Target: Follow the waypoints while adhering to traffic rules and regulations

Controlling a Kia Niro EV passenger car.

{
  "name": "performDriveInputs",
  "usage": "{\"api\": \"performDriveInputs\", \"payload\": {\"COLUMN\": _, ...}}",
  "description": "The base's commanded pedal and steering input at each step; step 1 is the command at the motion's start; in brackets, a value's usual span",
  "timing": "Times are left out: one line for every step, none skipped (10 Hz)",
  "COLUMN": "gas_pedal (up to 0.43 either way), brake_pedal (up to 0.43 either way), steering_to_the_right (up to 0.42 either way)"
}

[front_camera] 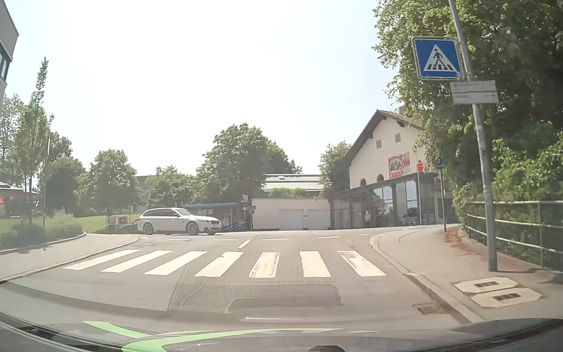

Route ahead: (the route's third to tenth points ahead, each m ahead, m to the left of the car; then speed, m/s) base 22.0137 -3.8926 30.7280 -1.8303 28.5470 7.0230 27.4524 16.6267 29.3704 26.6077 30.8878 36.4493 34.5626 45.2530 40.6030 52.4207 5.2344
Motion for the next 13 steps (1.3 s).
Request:
{"api": "performDriveInputs", "payload": {"gas_pedal": 0.000, "brake_pedal": 0.000, "steering_to_the_right": 0.014}}
{"api": "performDriveInputs", "payload": {"gas_pedal": 0.000, "brake_pedal": 0.000, "steering_to_the_right": 0.013}}
{"api": "performDriveInputs", "payload": {"gas_pedal": 0.000, "brake_pedal": 0.000, "steering_to_the_right": 0.012}}
{"api": "performDriveInputs", "payload": {"gas_pedal": 0.000, "brake_pedal": 0.000, "steering_to_the_right": 0.012}}
{"api": "performDriveInputs", "payload": {"gas_pedal": 0.000, "brake_pedal": 0.000, "steering_to_the_right": 0.011}}
{"api": "performDriveInputs", "payload": {"gas_pedal": 0.000, "brake_pedal": 0.000, "steering_to_the_right": 0.008}}
{"api": "performDriveInputs", "payload": {"gas_pedal": 0.000, "brake_pedal": 0.000, "steering_to_the_right": 0.007}}
{"api": "performDriveInputs", "payload": {"gas_pedal": 0.000, "brake_pedal": 0.000, "steering_to_the_right": 0.007}}
{"api": "performDriveInputs", "payload": {"gas_pedal": 0.000, "brake_pedal": 0.000, "steering_to_the_right": 0.007}}
{"api": "performDriveInputs", "payload": {"gas_pedal": 0.000, "brake_pedal": 0.000, "steering_to_the_right": 0.007}}
{"api": "performDriveInputs", "payload": {"gas_pedal": 0.000, "brake_pedal": 0.000, "steering_to_the_right": 0.008}}
{"api": "performDriveInputs", "payload": {"gas_pedal": 0.000, "brake_pedal": 0.000, "steering_to_the_right": 0.008}}
{"api": "performDriveInputs", "payload": {"gas_pedal": 0.000, "brake_pedal": 0.000, "steering_to_the_right": 0.010}}
